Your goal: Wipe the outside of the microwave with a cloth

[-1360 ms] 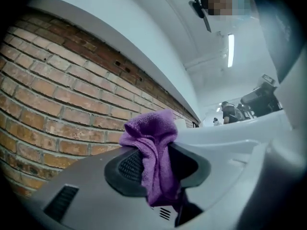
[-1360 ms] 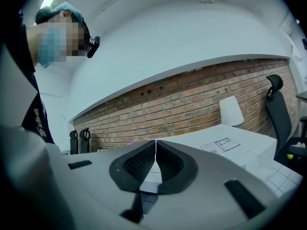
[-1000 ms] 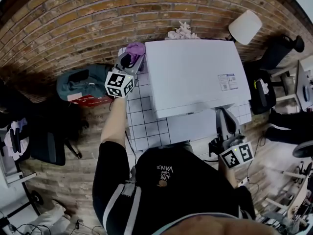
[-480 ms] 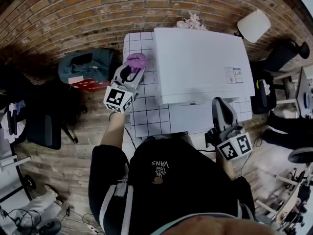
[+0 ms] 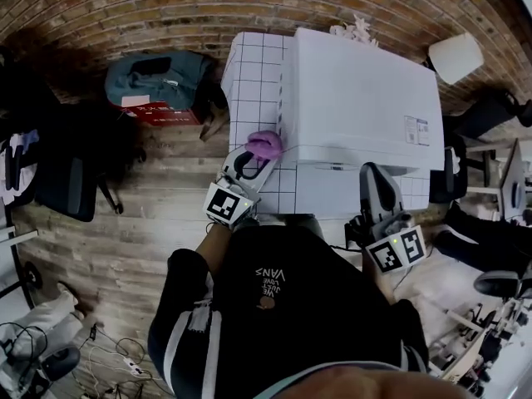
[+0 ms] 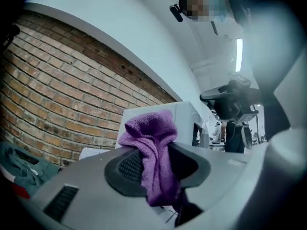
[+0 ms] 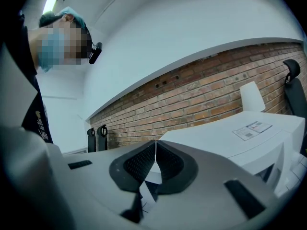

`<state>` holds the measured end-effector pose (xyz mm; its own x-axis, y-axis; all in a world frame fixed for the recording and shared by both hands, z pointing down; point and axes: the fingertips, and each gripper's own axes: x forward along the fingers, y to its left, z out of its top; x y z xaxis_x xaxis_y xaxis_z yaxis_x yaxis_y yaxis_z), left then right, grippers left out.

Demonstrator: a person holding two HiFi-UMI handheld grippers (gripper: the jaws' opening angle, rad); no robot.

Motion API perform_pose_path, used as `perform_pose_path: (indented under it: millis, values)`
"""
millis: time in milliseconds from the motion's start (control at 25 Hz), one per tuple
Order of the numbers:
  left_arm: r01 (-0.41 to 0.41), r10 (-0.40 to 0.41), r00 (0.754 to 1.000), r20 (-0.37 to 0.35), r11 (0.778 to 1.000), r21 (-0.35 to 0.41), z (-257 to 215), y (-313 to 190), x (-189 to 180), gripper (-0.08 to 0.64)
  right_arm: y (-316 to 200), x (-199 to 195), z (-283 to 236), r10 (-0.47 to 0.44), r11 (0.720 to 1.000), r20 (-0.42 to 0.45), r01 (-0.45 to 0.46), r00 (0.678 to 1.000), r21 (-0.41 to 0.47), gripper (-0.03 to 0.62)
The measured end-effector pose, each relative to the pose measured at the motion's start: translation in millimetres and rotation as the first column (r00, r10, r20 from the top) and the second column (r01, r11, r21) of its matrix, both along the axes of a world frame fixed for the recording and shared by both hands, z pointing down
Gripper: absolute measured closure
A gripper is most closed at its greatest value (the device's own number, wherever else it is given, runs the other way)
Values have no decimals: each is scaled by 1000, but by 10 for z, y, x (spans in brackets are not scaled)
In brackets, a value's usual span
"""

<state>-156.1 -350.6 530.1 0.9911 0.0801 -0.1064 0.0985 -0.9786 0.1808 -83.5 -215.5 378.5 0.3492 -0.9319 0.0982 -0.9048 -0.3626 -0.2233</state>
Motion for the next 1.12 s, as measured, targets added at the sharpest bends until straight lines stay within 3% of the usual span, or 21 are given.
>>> perform_pose_path:
  millis: [160, 440, 760, 1120]
  values:
    - [-31, 31, 999, 26, 1000, 5, 111, 82, 9, 420, -34, -10, 0, -4, 1000, -4, 4, 1000, -7, 588]
    - [-27, 27, 1000, 3, 1000, -2, 108, -128, 333, 420, 86, 92, -15, 42, 999, -9, -42, 999, -23, 588]
    - [11, -11, 1000, -4, 997, 72, 72, -795, 1097, 420, 216, 169, 17, 91, 995, 4, -90, 996, -39, 588]
    - [81, -83, 996, 39, 996, 48, 19, -1516, 1845, 420, 257, 244, 22, 115, 992, 0, -115, 993, -53, 589]
